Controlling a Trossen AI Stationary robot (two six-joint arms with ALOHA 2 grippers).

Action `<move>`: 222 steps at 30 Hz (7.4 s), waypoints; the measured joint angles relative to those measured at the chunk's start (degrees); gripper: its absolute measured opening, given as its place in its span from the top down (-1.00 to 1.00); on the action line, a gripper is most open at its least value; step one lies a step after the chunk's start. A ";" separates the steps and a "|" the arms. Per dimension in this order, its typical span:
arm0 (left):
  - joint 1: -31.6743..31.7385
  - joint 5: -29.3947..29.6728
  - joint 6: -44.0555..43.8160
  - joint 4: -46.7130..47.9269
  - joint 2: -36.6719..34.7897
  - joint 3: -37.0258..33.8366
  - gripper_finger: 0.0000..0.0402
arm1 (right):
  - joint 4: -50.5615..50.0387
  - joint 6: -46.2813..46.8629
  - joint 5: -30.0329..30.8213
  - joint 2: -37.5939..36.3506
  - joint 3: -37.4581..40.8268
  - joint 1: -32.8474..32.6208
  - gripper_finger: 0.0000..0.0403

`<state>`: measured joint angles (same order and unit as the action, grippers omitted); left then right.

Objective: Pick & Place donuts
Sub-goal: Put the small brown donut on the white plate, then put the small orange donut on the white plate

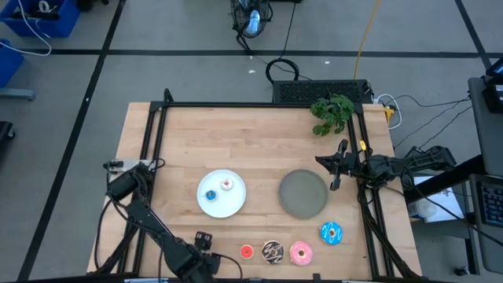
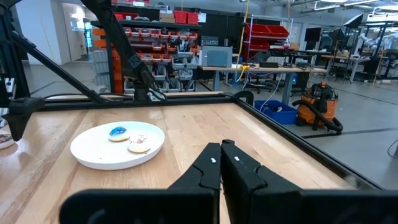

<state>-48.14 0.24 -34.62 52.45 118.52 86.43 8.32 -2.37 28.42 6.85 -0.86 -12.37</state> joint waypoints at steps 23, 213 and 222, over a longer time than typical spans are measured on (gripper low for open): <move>0.59 -3.37 4.70 -2.83 0.00 -2.83 -0.75 | -0.02 0.20 0.00 0.00 0.00 0.00 1.00; 23.32 3.67 31.10 1.34 -4.30 9.42 0.57 | 0.46 -1.39 0.02 1.29 0.00 -0.01 1.00; 33.32 7.42 36.71 1.00 -7.79 6.49 0.57 | 0.43 -1.53 0.00 1.29 0.00 0.00 1.00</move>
<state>-14.82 7.66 2.09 53.45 110.73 92.92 8.75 -3.90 28.42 8.14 -0.86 -12.37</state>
